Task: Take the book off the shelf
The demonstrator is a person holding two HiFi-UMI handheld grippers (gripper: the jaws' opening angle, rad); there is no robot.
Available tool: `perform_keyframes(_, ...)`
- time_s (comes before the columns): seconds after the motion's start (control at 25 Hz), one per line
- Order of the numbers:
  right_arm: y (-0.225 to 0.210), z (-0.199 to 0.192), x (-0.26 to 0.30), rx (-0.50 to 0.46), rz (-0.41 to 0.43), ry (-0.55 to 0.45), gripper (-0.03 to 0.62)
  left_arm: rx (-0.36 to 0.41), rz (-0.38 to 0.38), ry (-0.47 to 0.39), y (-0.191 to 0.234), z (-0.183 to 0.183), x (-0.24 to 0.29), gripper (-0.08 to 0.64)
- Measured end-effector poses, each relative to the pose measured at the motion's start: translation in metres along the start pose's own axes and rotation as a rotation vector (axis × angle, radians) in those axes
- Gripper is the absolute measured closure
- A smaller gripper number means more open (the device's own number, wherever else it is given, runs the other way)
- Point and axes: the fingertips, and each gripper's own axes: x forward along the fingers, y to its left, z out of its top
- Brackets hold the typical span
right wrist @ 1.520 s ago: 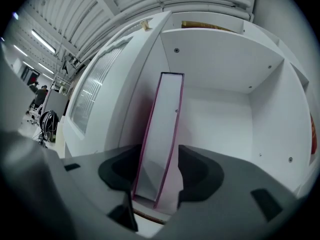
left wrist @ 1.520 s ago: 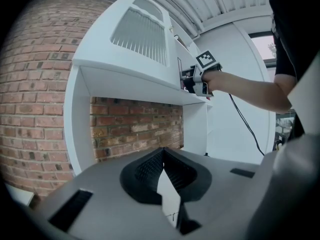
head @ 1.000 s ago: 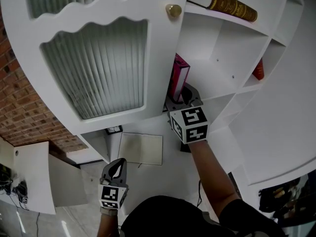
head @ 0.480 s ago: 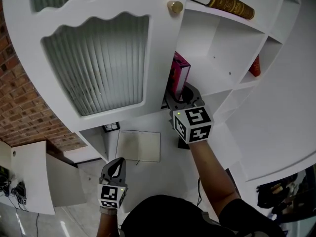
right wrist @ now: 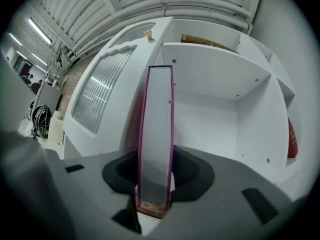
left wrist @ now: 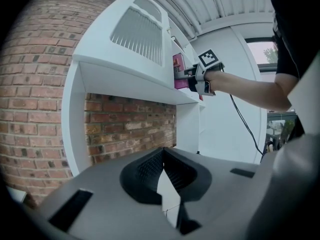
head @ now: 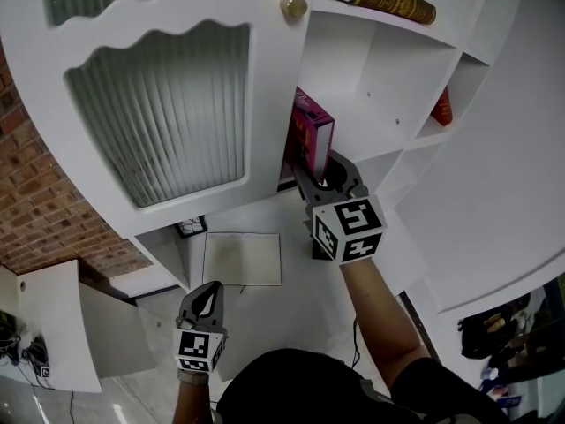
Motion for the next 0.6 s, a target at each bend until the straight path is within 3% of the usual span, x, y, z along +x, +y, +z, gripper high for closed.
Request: perform_keyframes(0.6,-0.01,-0.003,-0.052,0.008,-0.112,-0.028,0.448,0.008,-0.095,0.009,-0.009,-0.004,-0.006,0.551)
